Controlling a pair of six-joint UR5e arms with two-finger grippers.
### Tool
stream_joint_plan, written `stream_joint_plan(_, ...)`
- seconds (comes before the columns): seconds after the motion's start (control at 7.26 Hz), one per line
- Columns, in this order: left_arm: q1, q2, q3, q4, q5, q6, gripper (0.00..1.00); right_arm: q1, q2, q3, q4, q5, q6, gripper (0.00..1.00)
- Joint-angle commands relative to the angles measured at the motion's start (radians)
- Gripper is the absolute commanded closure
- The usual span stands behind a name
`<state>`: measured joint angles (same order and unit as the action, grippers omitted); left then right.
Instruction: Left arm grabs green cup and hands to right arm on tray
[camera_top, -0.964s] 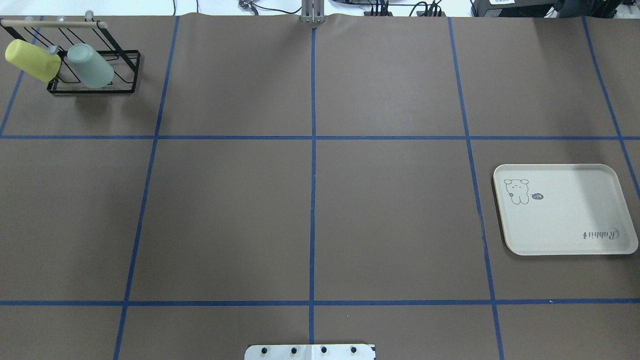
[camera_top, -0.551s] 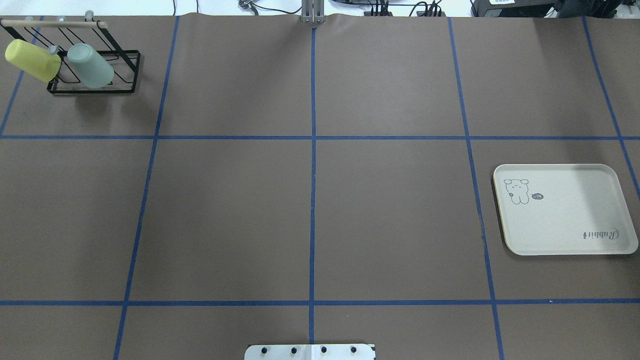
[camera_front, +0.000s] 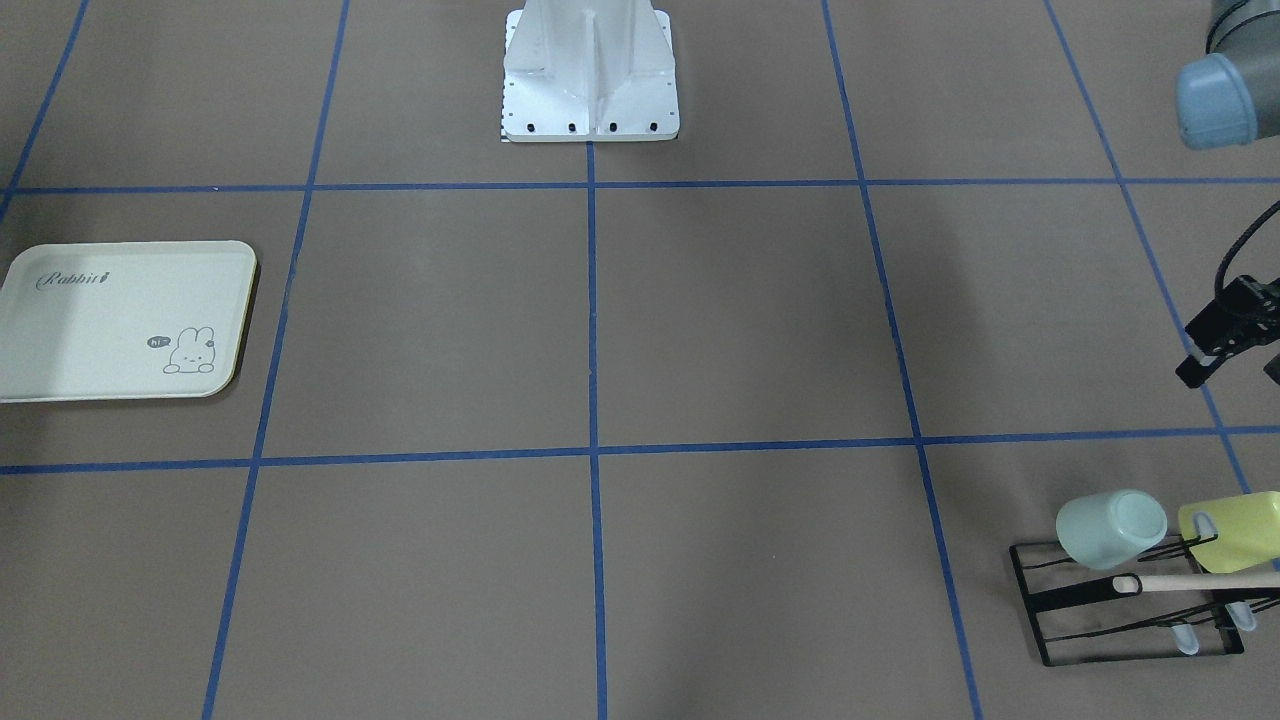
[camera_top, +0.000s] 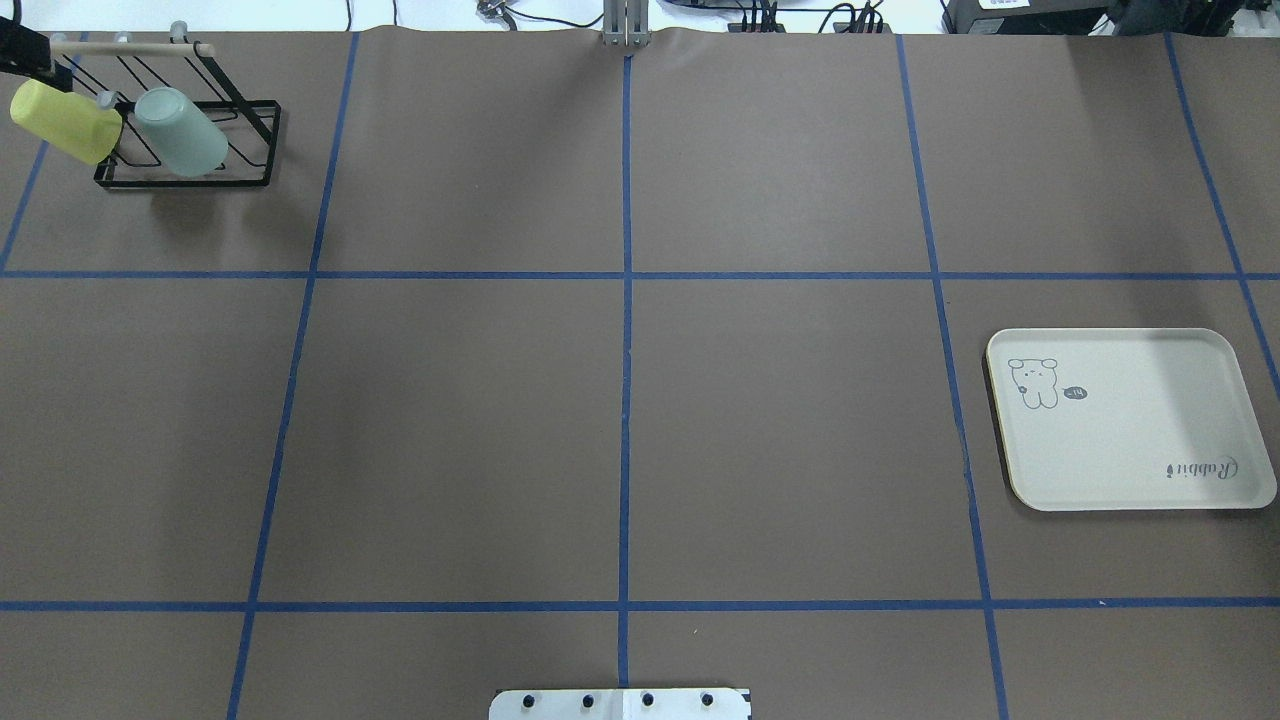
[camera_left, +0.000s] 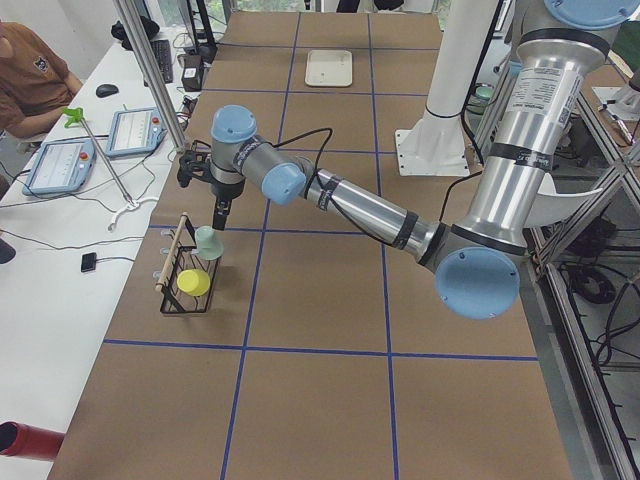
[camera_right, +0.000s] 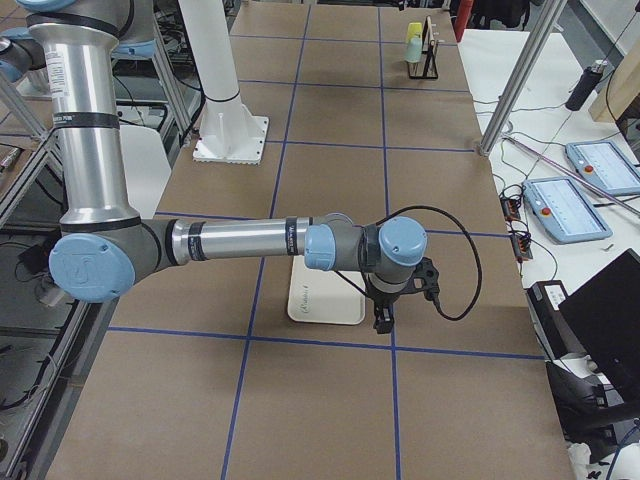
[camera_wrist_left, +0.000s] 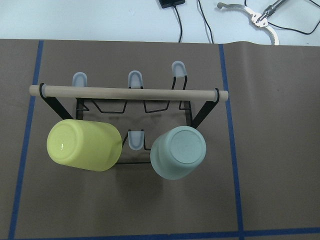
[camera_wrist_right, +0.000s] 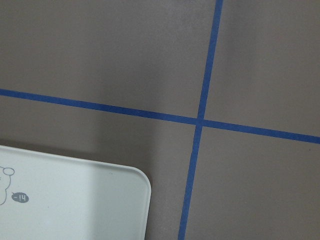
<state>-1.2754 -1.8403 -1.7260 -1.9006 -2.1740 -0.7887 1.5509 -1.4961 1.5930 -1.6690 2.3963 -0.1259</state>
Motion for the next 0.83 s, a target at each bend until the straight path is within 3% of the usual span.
stream_joint_plan(0.0, 0.132, 0.0, 0.003, -0.041, 0.241, -0.138, 0.0, 0.0, -0.001, -0.002, 0.0, 0.0, 0.002, 0.0)
stream_joint_plan(0.41, 0.214, -0.002, 0.04, -0.064, 0.451, -0.199, 0.0, 0.0, 0.0, -0.001, 0.0, 0.0, 0.003, 0.0)
stream_joint_plan(0.69, 0.237, -0.029, 0.188, -0.252, 0.496, -0.263, 0.0, 0.0, 0.0, -0.001, 0.0, 0.0, 0.003, 0.0)
